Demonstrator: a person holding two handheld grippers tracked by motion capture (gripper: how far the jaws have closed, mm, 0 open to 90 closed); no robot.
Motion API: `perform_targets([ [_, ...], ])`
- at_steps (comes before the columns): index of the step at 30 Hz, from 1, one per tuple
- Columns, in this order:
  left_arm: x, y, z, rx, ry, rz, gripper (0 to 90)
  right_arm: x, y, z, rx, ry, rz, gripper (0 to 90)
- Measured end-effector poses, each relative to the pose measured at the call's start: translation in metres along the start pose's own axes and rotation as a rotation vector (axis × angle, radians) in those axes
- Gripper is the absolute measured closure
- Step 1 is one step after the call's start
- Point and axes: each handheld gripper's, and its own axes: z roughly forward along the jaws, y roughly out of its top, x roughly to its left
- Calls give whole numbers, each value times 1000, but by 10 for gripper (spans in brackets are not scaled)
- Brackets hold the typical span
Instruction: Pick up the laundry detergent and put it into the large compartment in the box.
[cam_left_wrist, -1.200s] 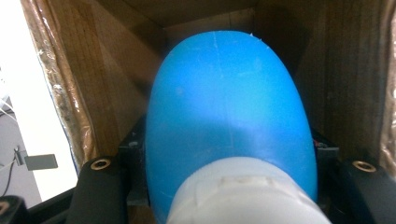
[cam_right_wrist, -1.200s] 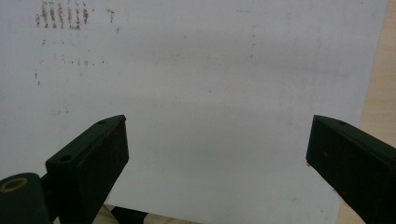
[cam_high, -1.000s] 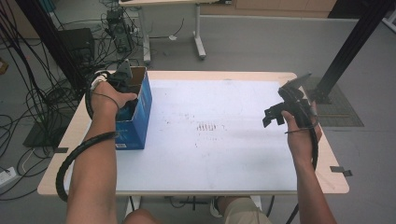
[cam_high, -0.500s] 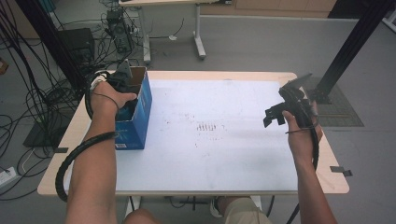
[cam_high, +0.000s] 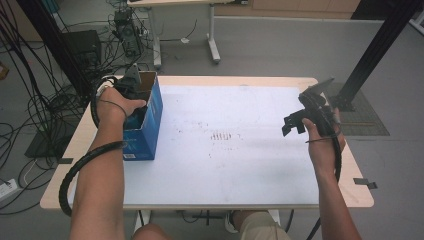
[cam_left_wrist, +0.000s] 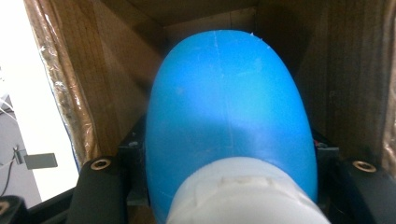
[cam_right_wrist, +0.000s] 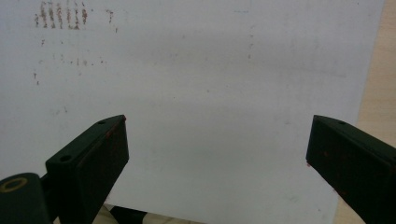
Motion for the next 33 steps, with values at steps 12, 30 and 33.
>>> perform_targets([
  [12,-1,1,0,1,3,0,373,-1,0,1,1,1,3,57],
  [30,-1,0,0,0,4,-1,373,-3,-1,2,0,3,3,57],
  [33,-1,0,0,0,4,-1,373,-2,-2,2,-1,3,2,57],
])
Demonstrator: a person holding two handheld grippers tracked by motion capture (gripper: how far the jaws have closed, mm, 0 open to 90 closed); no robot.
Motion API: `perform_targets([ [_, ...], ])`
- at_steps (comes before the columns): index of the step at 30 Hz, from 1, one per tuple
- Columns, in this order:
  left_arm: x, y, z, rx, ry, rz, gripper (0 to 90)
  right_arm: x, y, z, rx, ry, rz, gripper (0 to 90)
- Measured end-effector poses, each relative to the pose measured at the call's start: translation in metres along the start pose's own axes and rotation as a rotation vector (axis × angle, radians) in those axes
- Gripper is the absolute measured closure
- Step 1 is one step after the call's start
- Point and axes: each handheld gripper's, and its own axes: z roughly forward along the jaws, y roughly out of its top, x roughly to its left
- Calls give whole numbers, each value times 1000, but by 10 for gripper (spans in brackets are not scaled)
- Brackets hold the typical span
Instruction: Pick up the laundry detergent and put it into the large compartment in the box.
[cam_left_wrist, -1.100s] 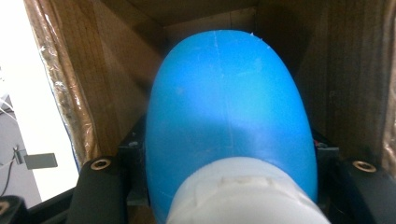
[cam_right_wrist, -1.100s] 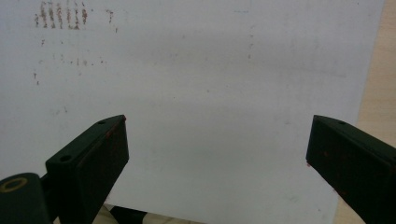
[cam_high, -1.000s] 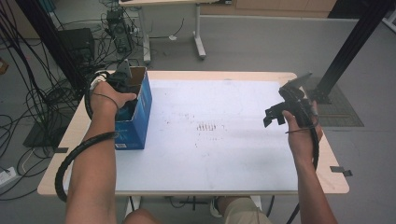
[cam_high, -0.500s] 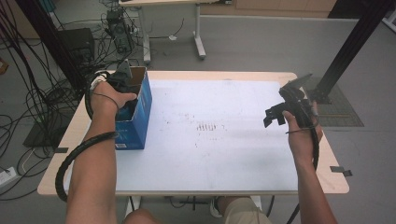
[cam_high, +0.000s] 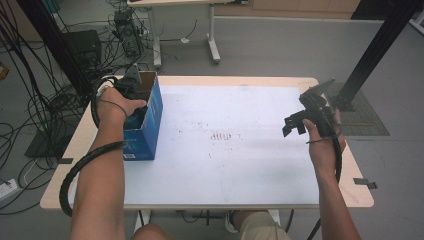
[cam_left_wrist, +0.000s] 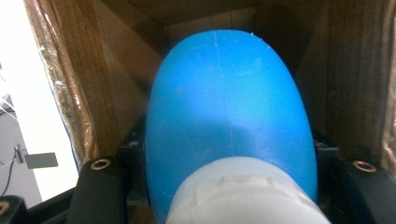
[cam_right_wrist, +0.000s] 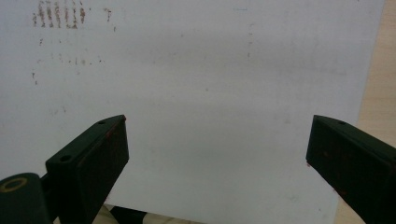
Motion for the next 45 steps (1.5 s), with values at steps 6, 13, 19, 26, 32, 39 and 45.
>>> perform_targets([
  [6,1,0,0,-1,-2,-2,373,1,1,1,3,-1,0,57],
  [13,1,0,0,-1,0,1,373,2,1,2,3,0,1,57],
  [19,0,0,0,-3,3,0,373,2,1,2,6,-1,1,57],
  [26,-1,0,0,-4,6,4,371,2,1,1,4,-1,1,57],
  [32,0,-3,-5,-20,10,1,340,3,1,1,4,-1,-1,57],
  [39,0,-6,-14,-36,8,-1,319,6,1,0,0,0,-9,57],
  [45,-1,-7,-19,-36,14,1,300,7,0,-2,-3,-3,-11,57],
])
